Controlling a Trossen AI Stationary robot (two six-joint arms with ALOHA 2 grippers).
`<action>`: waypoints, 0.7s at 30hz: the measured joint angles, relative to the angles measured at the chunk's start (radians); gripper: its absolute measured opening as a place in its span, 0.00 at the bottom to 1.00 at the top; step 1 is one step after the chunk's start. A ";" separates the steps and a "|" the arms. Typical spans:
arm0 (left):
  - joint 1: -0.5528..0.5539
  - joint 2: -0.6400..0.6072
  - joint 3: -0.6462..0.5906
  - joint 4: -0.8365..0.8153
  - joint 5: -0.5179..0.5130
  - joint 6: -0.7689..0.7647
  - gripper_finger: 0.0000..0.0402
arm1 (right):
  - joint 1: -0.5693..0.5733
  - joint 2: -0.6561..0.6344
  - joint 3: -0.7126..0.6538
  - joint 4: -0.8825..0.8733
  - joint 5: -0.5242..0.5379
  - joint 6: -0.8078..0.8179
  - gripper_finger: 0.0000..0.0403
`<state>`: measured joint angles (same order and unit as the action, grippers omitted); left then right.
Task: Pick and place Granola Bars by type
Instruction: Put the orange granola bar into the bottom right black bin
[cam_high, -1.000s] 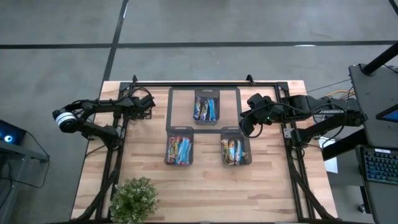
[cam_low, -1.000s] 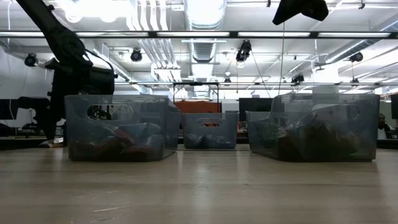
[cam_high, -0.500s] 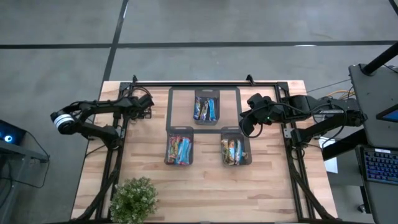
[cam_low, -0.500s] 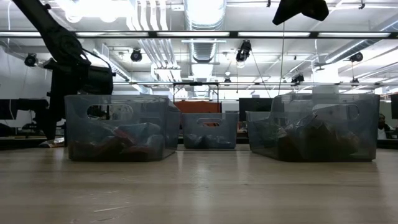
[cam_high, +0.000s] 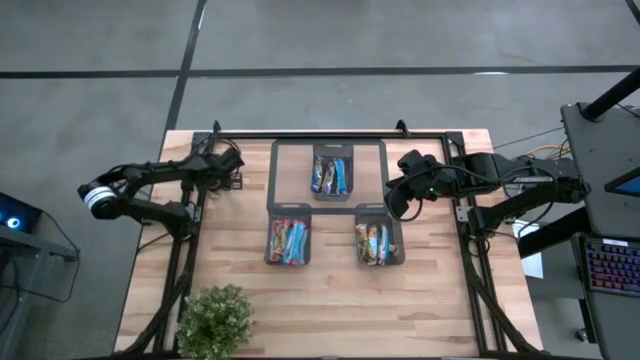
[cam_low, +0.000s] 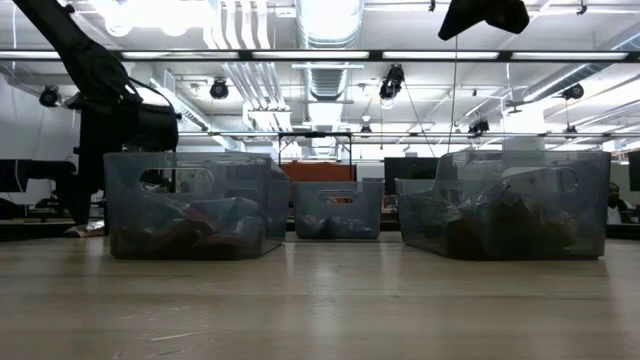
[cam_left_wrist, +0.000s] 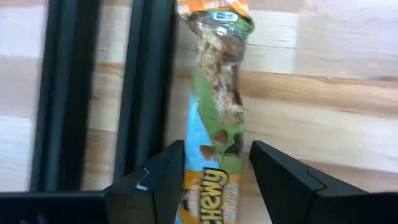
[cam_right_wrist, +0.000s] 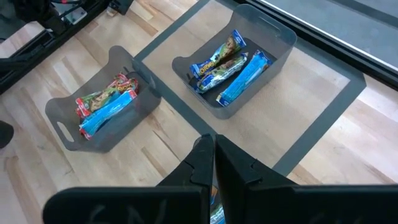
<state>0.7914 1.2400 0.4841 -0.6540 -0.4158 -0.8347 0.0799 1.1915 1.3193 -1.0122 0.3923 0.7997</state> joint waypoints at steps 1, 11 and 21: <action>0.001 -0.015 -0.002 0.001 0.019 0.000 0.43 | 0.000 0.000 0.000 0.000 0.000 0.006 0.02; 0.063 -0.075 0.000 0.000 0.092 0.087 0.43 | 0.000 0.000 0.000 0.000 0.000 0.015 0.02; 0.069 -0.038 0.001 0.004 0.085 0.109 0.43 | 0.000 0.000 0.000 0.006 0.000 0.051 0.02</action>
<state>0.8608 1.2022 0.4852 -0.6503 -0.3305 -0.7256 0.0799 1.1915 1.3193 -1.0061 0.3923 0.8506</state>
